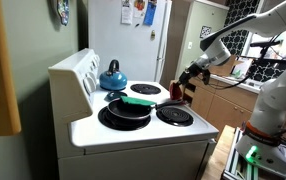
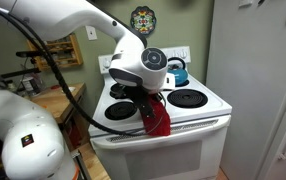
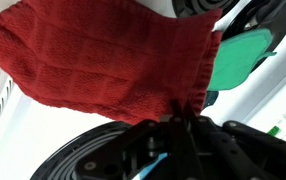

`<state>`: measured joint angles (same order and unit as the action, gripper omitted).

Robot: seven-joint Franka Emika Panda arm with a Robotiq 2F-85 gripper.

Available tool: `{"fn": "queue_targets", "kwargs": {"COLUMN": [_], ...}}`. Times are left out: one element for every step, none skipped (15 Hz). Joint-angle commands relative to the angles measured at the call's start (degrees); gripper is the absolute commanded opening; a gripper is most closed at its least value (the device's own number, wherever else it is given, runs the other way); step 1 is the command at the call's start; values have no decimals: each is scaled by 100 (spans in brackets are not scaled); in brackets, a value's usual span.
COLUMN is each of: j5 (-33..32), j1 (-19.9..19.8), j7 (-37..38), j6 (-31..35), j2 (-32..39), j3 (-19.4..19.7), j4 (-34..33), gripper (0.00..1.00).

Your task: Fold the towel over the oven door handle

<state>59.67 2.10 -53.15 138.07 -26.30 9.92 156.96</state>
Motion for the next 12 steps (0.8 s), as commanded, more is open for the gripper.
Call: {"fn": "queue_targets", "kwargs": {"j5": [215, 348, 406, 444, 429, 361, 290, 212, 154, 163, 116, 70], "j1": [-186, -236, -326, -464, -608, -761, -898, -1053, -1194, -1307, -1440, -1560], "j7": [-671, -934, -1135, -1335, -1473, -1594, -1668, -1715, -1759, -1897, -1987, -2089], "j6": [-646, -866, -1095, -1281, -1485, -1737, -1984, -2184, -2392, -2615, -2813, -3004], "j2": [-222, -257, -272, -419, -493, -342, -271, -232, -223, -106, -89, -45], "j3": [333, 499, 622, 700, 762, 870, 945, 987, 1030, 1125, 1172, 1223], "j4": [21, 29, 16, 144, 203, 78, 8, 53, 78, 7, 12, 13], "gripper": [1, 1, 1, 1, 1, 1, 1, 1, 1, 1, 1, 1]}}
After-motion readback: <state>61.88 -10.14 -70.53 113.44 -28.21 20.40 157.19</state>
